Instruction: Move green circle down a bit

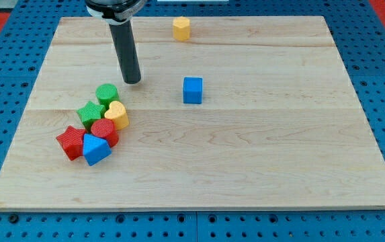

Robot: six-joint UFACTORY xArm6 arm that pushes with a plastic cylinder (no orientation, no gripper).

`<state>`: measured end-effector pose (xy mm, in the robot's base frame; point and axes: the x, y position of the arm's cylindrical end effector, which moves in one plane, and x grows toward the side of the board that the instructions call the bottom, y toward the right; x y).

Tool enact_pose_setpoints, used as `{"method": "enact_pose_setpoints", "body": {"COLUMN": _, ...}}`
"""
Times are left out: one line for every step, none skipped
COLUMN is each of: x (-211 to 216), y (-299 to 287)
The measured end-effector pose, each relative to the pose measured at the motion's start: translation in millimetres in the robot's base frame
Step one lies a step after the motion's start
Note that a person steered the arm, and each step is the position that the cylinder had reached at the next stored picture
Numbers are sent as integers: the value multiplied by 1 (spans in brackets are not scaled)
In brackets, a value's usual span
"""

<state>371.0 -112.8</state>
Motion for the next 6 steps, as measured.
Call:
{"method": "enact_pose_setpoints", "body": {"x": 0, "y": -1}}
{"method": "enact_pose_setpoints", "body": {"x": -14, "y": -10}}
{"method": "enact_pose_setpoints", "body": {"x": -8, "y": -4}}
{"method": "enact_pose_setpoints", "body": {"x": -1, "y": -8}}
{"method": "enact_pose_setpoints", "body": {"x": 10, "y": -10}}
{"method": "enact_pose_setpoints", "body": {"x": 19, "y": -12}}
